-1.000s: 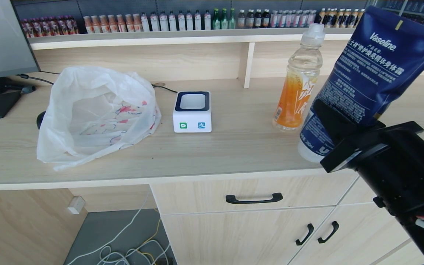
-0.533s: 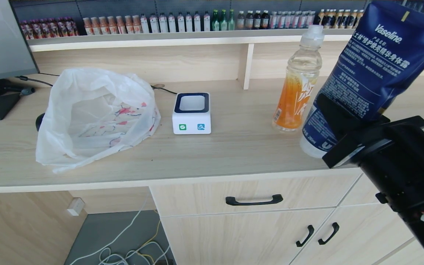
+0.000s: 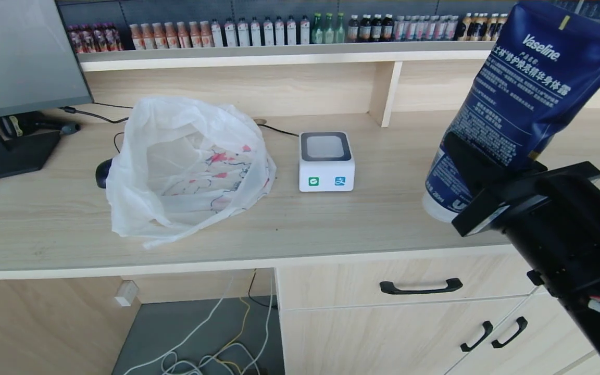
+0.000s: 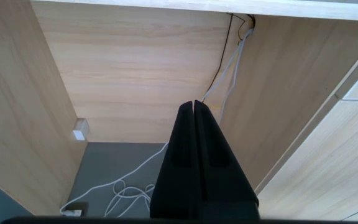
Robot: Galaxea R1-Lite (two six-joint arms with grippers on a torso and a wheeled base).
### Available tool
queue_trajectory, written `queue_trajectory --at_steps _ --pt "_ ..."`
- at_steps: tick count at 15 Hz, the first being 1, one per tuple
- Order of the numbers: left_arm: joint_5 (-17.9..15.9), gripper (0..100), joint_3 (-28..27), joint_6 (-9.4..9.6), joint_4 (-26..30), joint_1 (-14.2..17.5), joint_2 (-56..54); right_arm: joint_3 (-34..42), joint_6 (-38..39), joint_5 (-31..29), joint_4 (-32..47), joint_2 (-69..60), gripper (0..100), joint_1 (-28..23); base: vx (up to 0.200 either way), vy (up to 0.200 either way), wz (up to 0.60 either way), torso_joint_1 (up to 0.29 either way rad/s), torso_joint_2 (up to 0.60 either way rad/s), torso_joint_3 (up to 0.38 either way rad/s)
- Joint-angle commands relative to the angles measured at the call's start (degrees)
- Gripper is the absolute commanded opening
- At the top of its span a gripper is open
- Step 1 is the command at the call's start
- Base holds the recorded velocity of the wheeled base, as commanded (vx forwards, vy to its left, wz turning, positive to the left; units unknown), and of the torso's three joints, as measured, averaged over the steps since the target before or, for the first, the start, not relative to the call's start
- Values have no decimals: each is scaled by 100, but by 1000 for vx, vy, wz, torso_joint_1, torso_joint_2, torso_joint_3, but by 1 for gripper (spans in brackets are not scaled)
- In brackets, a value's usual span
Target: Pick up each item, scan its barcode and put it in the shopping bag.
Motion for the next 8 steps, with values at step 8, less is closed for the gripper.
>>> queue_trajectory --at_steps 8 --pt "0 0 0 14 -2 1 -2 -98 -34 14 13 105 0 -45 0 75 0 0 0 1"
